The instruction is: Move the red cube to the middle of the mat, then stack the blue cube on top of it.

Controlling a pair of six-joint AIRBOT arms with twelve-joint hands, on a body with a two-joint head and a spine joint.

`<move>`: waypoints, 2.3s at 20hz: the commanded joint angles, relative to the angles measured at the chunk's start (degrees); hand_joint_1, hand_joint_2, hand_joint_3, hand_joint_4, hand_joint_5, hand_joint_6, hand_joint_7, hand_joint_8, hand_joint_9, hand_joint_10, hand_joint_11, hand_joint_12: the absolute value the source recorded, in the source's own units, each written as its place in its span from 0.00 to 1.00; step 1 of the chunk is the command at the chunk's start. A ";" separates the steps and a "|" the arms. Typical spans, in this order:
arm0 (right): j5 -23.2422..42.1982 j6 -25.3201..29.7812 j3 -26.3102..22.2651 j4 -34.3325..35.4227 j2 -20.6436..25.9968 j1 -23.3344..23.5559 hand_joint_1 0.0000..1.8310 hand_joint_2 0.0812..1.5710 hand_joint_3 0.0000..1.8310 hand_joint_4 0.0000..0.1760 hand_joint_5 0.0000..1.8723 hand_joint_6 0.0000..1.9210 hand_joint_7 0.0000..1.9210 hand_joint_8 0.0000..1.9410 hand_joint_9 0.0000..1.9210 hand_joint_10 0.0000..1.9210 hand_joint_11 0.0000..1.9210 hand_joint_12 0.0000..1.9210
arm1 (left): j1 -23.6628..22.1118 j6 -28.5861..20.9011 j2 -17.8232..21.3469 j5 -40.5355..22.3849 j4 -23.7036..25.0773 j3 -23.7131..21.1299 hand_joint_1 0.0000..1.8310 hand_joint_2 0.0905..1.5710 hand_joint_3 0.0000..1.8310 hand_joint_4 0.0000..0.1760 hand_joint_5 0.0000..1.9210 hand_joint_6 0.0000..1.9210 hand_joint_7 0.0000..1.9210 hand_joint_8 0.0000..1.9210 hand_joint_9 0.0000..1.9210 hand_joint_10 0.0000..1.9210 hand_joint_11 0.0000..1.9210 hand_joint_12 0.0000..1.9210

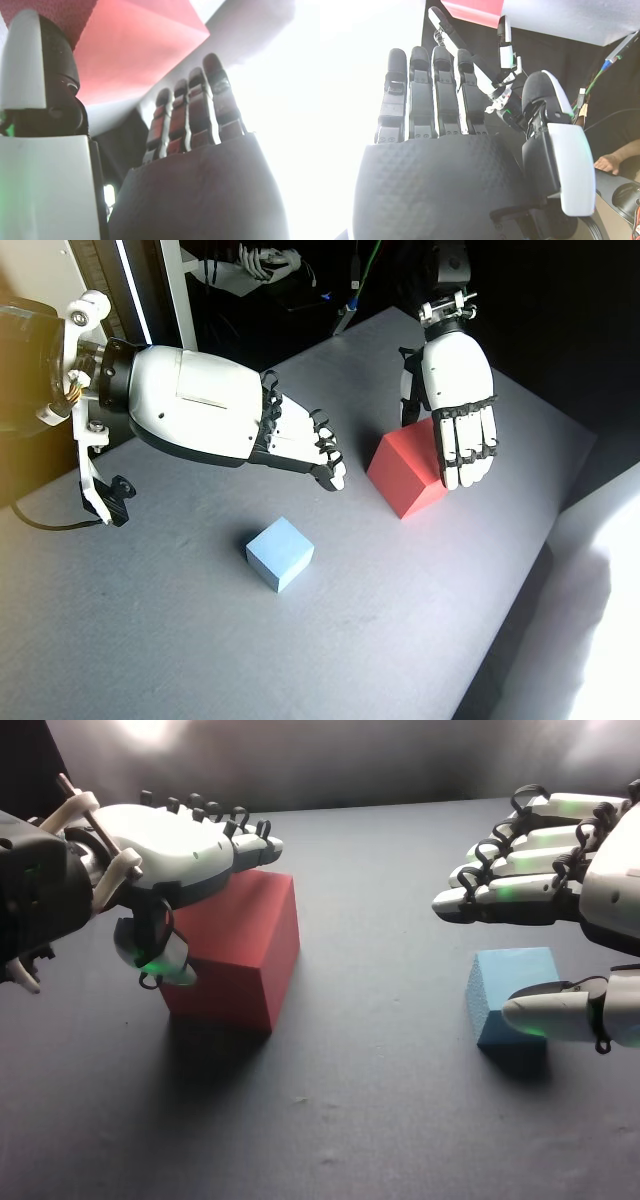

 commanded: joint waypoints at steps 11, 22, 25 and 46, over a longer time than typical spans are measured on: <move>6.40 0.09 -0.10 0.86 0.49 0.81 0.04 0.81 0.00 0.00 0.19 0.00 0.18 0.00 0.17 0.00 0.00 0.41 | 2.95 -0.32 0.07 0.23 2.32 0.28 0.75 0.59 0.00 0.00 0.04 0.00 0.03 0.00 0.05 0.00 0.00 0.26; 6.34 0.09 -0.11 0.86 0.50 0.81 0.03 0.82 0.00 0.00 0.17 0.00 0.17 0.00 0.16 0.00 0.00 0.40 | 2.05 -0.72 0.39 0.20 2.81 -0.30 0.74 0.59 0.00 0.00 0.01 0.00 0.00 0.00 0.02 0.00 0.00 0.18; 6.32 0.09 -0.11 0.85 0.50 0.82 0.03 0.82 0.00 0.00 0.17 0.00 0.17 0.00 0.16 0.00 0.00 0.39 | 1.29 -0.47 0.39 0.12 2.50 -0.39 0.75 0.57 0.00 0.00 0.02 0.00 0.00 0.00 0.02 0.00 0.00 0.19; 6.33 0.01 -0.10 0.83 0.49 0.85 0.00 0.82 0.00 0.00 0.18 0.00 0.17 0.00 0.16 0.00 0.00 0.38 | -0.05 0.04 -1.10 0.83 2.04 1.38 0.74 0.53 0.00 0.00 0.00 0.00 0.00 0.00 0.00 0.00 0.00 0.09</move>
